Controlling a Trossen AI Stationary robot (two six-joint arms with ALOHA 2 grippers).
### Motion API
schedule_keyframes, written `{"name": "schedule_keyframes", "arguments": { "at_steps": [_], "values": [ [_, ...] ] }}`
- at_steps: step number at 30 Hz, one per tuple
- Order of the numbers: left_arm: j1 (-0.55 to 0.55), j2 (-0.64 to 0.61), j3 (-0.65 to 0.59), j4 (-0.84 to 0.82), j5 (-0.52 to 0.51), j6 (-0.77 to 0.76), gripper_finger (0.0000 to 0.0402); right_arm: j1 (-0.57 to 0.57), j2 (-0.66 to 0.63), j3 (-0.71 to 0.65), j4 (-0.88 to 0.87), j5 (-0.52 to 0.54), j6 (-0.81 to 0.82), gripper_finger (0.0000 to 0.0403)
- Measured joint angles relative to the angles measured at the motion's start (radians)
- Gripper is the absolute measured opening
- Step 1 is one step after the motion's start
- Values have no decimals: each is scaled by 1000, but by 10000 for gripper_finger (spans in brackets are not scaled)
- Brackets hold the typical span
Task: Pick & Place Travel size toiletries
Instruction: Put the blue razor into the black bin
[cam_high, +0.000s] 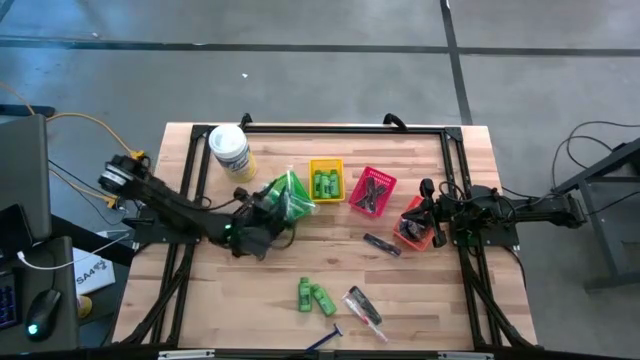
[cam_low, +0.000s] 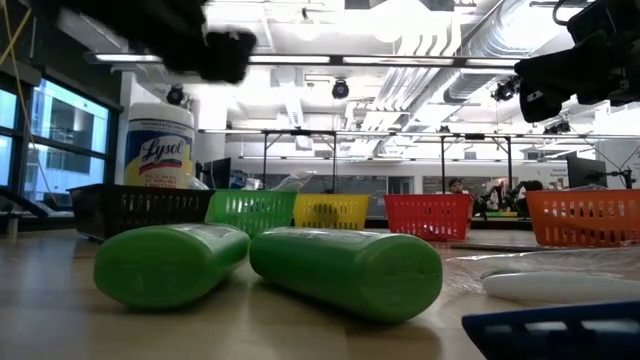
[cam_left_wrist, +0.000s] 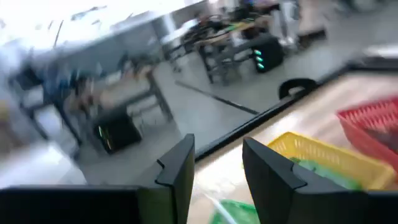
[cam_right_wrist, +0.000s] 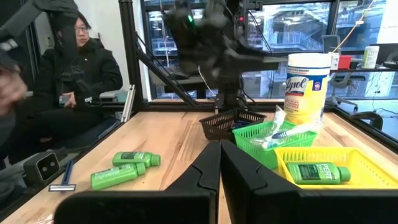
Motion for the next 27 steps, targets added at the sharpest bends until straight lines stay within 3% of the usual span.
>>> {"name": "schedule_keyframes", "arguments": {
  "at_steps": [2, 6, 10, 14, 17, 22, 27],
  "values": [
    [-52, -63, 17, -3, 28, 251, 126, 0, 0, 0, 0, 0, 0, 5],
    [-166, -202, 26, -16, 273, 598, 87, 0, 0, 0, 0, 0, 0, 5],
    [-246, -361, 26, -150, 433, 653, 19, 0, 0, 0, -1, 0, 11, 5],
    [-261, -537, 26, -423, 627, 554, 9, 0, 0, 0, -1, 0, 14, 5],
    [-202, -651, -21, -494, 868, 520, 2, 0, 0, 0, 0, 3, 10, 5],
    [26, -740, -190, -313, 1216, 574, 1, 0, 0, 0, 7, 3, 15, 5],
    [252, -788, -350, -132, 1403, 527, 0, 0, 0, 0, 12, 3, 23, 5]
  ]
}}
